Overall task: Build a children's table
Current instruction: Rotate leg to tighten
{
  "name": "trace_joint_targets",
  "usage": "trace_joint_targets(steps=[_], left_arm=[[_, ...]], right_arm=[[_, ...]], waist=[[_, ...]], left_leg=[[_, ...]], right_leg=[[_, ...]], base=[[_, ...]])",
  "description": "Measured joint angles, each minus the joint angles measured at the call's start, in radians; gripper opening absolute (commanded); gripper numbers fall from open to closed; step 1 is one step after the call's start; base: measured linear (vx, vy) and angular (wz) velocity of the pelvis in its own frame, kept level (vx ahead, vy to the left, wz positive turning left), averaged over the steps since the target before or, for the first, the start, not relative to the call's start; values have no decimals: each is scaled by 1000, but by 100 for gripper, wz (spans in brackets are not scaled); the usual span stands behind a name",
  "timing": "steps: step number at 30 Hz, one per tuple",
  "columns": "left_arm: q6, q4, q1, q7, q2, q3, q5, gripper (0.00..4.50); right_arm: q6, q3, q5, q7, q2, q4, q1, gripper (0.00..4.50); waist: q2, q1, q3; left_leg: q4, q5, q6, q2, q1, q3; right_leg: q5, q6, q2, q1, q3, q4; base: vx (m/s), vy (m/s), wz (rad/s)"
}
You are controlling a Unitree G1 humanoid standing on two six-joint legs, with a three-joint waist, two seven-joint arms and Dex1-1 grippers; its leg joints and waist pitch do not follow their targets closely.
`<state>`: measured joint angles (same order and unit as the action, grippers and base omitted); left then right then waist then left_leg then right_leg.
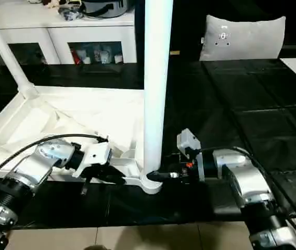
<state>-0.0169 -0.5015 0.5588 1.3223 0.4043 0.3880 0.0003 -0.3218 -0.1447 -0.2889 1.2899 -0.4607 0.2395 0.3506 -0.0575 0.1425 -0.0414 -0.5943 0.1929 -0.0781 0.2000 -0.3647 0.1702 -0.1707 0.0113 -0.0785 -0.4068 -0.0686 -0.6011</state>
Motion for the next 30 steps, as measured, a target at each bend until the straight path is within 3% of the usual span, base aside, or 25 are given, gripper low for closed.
trace_joint_targets(steps=[2,5,9,12,14,17,20,21,30], left_arm=[[-61,1,0,-72,-19,-25,17,0],[-174,4,0,-192,-69,-62,29,0],[-296,5,3,-420,-205,-108,45,0],[-331,3,10,-538,-281,-118,54,0],[-331,-2,12,-574,-306,-120,54,0],[-331,0,15,-582,-305,-120,54,0],[-326,8,15,-577,-293,-114,56,0],[-321,8,15,-569,-284,-111,56,0],[-230,12,4,-459,-202,-86,55,0]], right_arm=[[-16,25,24,-114,49,0,0,195],[-62,66,68,-328,138,-4,6,193],[-150,126,145,-657,263,-14,44,193],[-157,149,173,-804,309,-13,59,193],[-131,159,179,-843,327,-4,58,193],[-107,161,181,-862,340,0,57,263],[-97,167,172,-854,352,-4,51,269],[-88,168,165,-842,346,-5,45,289],[-55,136,102,-572,196,-6,26,363]], waist=[[0,-8,0],[-2,-42,0],[-3,-91,0],[-3,-107,0],[-3,-108,0],[-5,-105,1],[-6,-101,1],[-6,-99,1],[-10,-78,-1]], left_leg=[[0,-1,-1,0,3,0],[0,-2,-3,-1,13,0],[2,-2,-3,-2,14,0],[3,-1,-2,-3,12,-1],[6,-1,-2,-3,9,-2],[11,-2,-3,-2,8,-2],[15,-2,-3,-2,8,-2],[15,-2,-3,-2,8,-2],[15,-2,-3,-2,7,-2]], right_leg=[[-2,-4,0,1,0,0],[-2,-4,0,5,1,1],[-2,-4,0,7,1,7],[-2,-4,0,6,1,8],[-2,-5,0,5,0,7],[-2,-4,1,3,-1,7],[0,-2,2,3,-2,7],[0,-1,2,3,-2,8],[0,0,1,2,-1,8]], base=[[0,0,0],[0,0,0],[0,0,0],[0,0,0],[0,0,0],[0,0,0],[0,0,0],[0,0,0],[0,0,0]])
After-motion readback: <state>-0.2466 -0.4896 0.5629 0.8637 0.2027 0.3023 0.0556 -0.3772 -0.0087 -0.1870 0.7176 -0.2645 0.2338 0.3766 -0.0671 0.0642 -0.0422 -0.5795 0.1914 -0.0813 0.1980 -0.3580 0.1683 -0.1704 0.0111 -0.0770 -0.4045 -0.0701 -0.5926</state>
